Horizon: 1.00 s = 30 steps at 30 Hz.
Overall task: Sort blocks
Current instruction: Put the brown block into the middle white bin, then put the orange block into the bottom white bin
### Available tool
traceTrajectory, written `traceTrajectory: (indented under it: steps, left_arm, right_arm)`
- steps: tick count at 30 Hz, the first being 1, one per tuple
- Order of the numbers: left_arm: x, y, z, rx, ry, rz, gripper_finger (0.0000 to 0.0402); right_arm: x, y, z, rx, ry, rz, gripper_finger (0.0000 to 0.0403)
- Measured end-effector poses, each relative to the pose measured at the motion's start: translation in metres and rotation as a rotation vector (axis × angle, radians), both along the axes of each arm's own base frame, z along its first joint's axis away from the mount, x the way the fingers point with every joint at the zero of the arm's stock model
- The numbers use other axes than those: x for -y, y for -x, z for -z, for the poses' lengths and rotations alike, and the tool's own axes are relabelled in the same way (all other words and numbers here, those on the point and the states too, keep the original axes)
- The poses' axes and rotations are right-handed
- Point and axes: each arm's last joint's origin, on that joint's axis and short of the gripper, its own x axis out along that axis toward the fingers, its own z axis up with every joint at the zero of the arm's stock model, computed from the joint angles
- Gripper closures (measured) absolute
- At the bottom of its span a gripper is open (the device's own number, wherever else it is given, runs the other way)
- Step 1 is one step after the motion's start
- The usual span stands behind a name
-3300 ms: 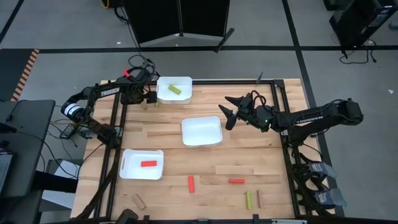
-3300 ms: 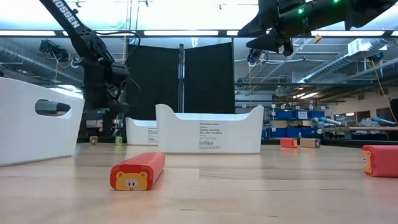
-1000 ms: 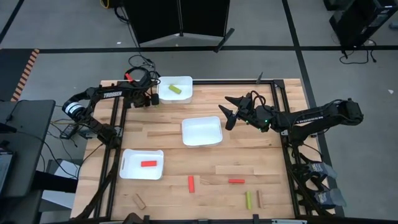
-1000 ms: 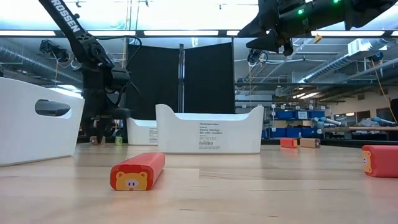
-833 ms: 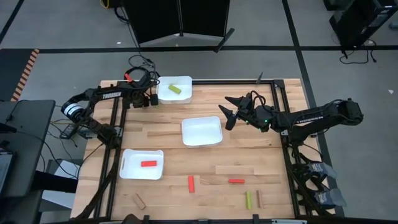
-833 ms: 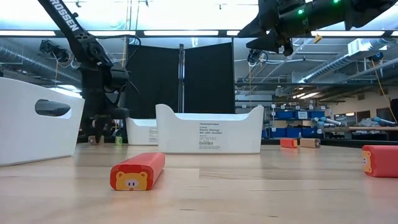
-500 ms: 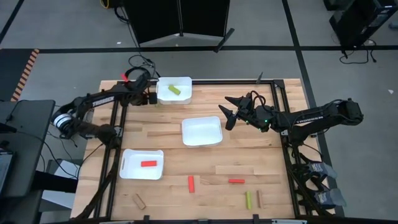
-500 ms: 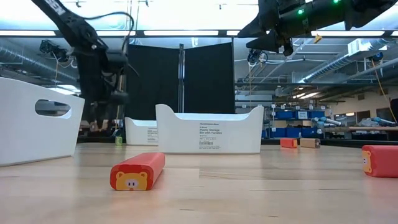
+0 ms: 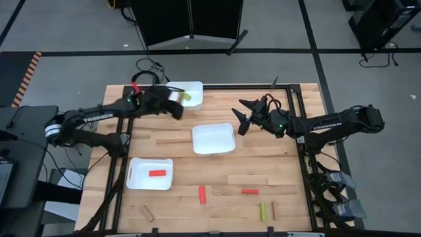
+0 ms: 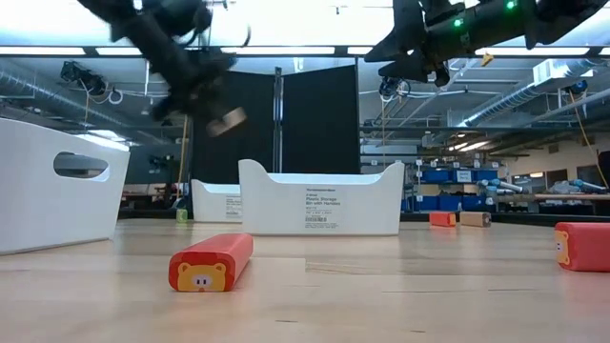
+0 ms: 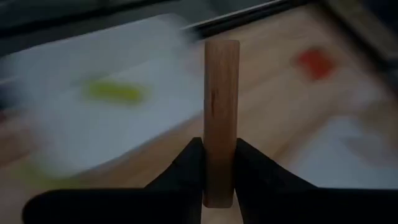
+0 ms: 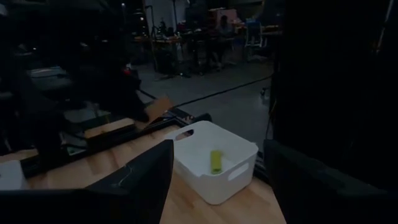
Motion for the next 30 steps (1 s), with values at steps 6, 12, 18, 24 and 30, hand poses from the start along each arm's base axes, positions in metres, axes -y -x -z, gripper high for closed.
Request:
traceTrajectory:
  steps: [6,12,18,24,30]
  left_arm:
    - [0.036,-0.053,0.003,0.067,-0.021,0.204,0.0336]
    - [0.062,-0.095,0.024,0.027,-0.015,0.328,0.0336]
    - [0.073,-0.118,0.048,-0.068,-0.005,0.380,0.0317]
    - [0.075,-0.123,0.054,-0.089,-0.014,0.387,0.0242]
    - [0.072,-0.105,0.021,-0.036,-0.111,0.288,0.0206]
  right_arm:
    - [0.003,0.000,-0.003,0.027,0.004,0.011,0.0144]
    - [0.003,0.000,-0.004,0.038,0.004,0.011,0.0144]
    - [0.002,0.002,-0.007,0.060,-0.008,0.010,0.0144]
    - [-0.001,0.004,-0.009,0.075,-0.009,-0.002,0.0144]
    - [-0.002,0.004,-0.010,0.075,-0.010,-0.008,0.0144]
